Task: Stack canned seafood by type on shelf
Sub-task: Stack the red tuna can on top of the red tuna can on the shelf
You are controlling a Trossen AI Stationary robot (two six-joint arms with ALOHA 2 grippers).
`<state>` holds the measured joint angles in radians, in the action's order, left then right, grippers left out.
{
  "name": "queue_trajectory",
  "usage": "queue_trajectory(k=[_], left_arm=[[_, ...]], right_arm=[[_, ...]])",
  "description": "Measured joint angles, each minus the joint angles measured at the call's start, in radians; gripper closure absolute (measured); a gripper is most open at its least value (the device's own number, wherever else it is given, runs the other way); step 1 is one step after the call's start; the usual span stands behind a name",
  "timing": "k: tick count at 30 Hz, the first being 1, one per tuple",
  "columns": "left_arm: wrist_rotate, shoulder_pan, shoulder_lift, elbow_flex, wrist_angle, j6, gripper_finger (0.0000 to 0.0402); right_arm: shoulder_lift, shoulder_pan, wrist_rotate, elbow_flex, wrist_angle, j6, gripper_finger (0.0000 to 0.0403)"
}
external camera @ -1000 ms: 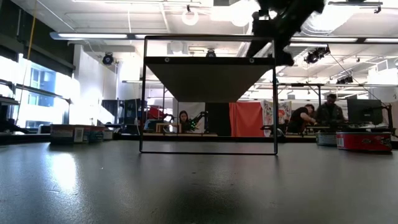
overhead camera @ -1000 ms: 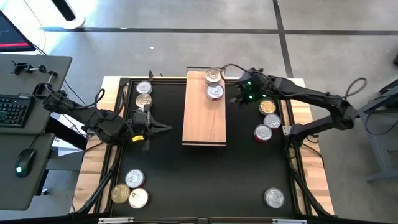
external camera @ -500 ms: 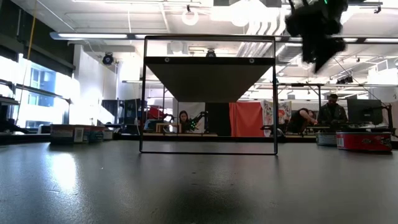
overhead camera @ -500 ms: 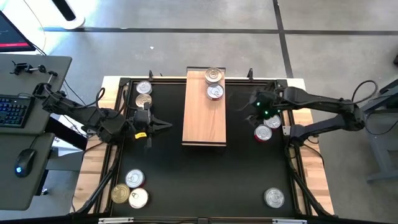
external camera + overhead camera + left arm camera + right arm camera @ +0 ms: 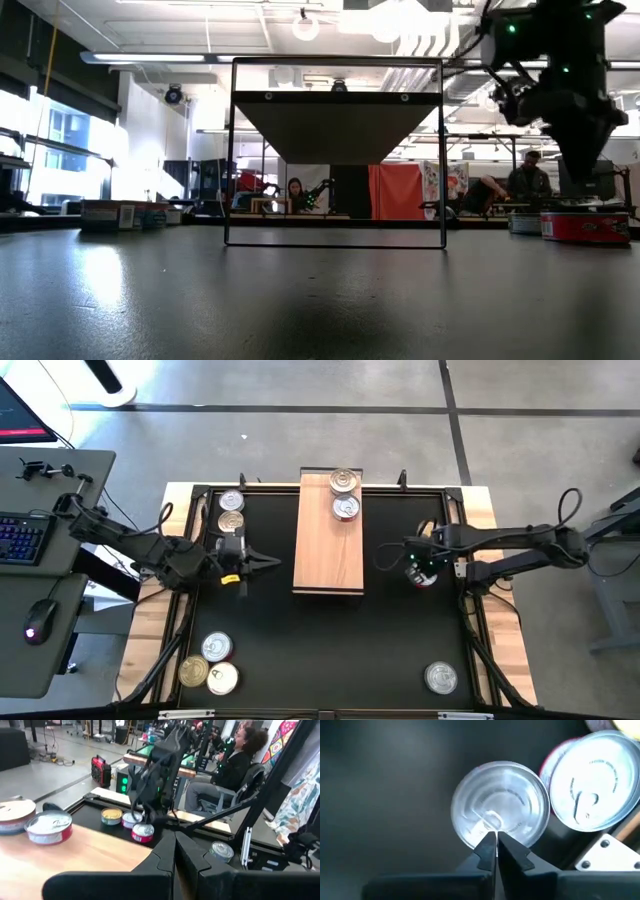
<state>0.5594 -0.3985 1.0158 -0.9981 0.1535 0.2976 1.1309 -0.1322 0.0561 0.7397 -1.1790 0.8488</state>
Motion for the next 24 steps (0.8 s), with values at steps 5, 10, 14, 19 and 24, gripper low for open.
queue_trajectory(k=[5,10,14,19,24], left_arm=[[0.000,0.010,0.091,0.000,-0.108,-0.045,0.0401],[-0.053,0.019,0.183,0.000,-0.183,-0.019,0.0401],[-0.116,0.011,0.230,0.000,-0.213,0.070,0.0401],[-0.171,-0.053,0.244,0.000,-0.211,0.119,0.0401],[-0.171,-0.148,0.239,0.000,-0.209,0.121,0.0401]], right_arm=[[0.000,-0.001,0.089,-0.071,0.037,0.051,0.0402],[0.002,0.000,0.136,-0.096,0.081,0.041,0.0402],[0.002,0.000,0.148,-0.129,0.146,0.010,0.0403],[0.000,0.035,0.128,-0.175,0.183,0.078,0.0403],[0.000,0.161,0.072,-0.172,0.179,0.246,0.0403]])
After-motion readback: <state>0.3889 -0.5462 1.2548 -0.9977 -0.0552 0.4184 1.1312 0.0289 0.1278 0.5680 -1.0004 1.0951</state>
